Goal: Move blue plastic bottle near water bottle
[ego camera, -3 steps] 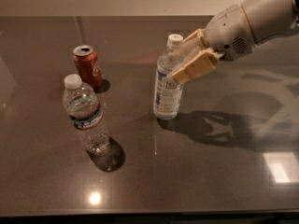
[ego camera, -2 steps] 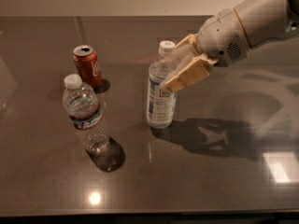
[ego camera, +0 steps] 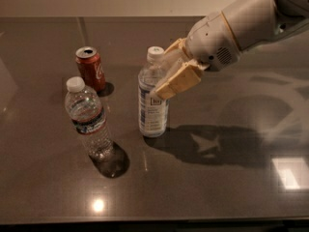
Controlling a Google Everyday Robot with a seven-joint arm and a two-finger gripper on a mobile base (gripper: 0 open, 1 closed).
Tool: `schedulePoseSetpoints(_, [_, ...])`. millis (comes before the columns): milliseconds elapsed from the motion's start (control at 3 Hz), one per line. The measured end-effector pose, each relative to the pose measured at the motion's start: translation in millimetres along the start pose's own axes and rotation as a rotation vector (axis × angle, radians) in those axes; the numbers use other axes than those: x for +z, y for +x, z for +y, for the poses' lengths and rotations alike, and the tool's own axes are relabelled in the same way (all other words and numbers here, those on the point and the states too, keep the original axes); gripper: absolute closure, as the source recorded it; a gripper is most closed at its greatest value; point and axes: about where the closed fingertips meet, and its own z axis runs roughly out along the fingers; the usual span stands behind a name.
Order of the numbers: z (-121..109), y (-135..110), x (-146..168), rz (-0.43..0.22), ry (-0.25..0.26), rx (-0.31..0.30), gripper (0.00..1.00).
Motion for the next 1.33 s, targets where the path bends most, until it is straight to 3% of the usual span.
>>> schedulePoseSetpoints(667, [3,-11,17,-0.002,-0.01,-0.04,1.0])
schedulePoseSetpoints(1000, [8,-16,24,-0.001,-0.01,-0.069,0.83])
schedulePoseSetpoints(1333, [12,-16,32,0.0,-0.011,-0.087,0.59])
